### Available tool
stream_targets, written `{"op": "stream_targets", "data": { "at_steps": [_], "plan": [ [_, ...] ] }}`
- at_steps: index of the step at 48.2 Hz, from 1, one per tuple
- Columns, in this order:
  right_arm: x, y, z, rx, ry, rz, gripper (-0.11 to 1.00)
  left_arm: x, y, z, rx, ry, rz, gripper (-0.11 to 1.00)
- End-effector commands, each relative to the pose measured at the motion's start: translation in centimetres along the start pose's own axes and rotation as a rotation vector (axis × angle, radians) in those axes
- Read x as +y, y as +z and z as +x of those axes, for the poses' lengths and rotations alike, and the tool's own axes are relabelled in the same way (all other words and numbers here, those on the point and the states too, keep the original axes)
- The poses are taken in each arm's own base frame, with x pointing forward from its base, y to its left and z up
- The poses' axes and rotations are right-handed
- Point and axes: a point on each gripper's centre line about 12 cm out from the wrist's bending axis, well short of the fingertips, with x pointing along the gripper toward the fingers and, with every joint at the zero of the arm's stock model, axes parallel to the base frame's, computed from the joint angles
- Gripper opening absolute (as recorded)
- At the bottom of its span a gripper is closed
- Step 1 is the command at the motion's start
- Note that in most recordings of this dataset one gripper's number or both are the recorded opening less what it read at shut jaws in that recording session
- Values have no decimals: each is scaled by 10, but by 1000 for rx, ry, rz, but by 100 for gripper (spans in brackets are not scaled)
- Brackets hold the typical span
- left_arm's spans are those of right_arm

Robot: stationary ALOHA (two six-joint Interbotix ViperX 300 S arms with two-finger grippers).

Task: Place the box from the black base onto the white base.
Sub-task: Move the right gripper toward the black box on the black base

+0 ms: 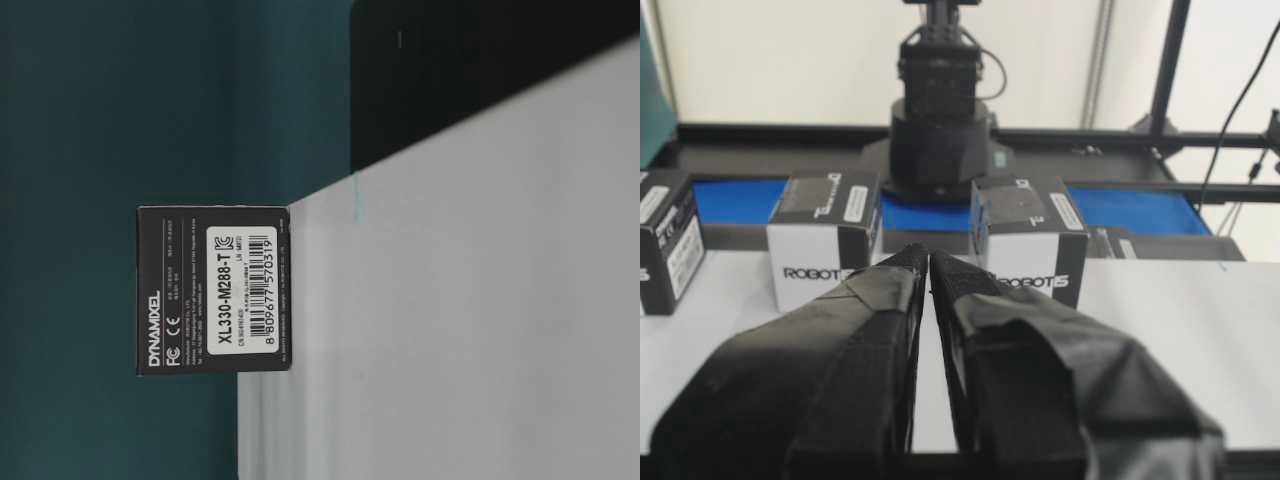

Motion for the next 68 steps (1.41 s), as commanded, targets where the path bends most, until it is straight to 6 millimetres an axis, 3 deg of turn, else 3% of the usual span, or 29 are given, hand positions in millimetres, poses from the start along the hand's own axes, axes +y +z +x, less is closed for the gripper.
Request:
{"op": "stream_targets", "data": {
  "at_steps": [1,4,10,19,32,38,52,68],
  "plan": [
    [3,10,3,-23,14,27,14,-5,14,3,-20,-27,2,14],
    [7,17,4,-13,34,66,14,-7,17,4,-11,-37,1,8],
    [15,16,5,122,62,150,2,-12,24,6,29,-61,-2,-4],
    [28,8,3,345,101,243,1,-14,30,7,63,-72,-6,-5],
    [63,5,6,526,225,274,1,-14,34,5,58,-71,-28,-5],
    [82,2,19,629,267,263,1,-14,34,4,70,-70,-29,-5],
    [104,-21,56,911,228,153,1,-15,41,5,79,-76,-30,-5],
    [120,-48,75,1173,140,20,1,-16,39,4,114,-74,-63,-5]
  ]
}}
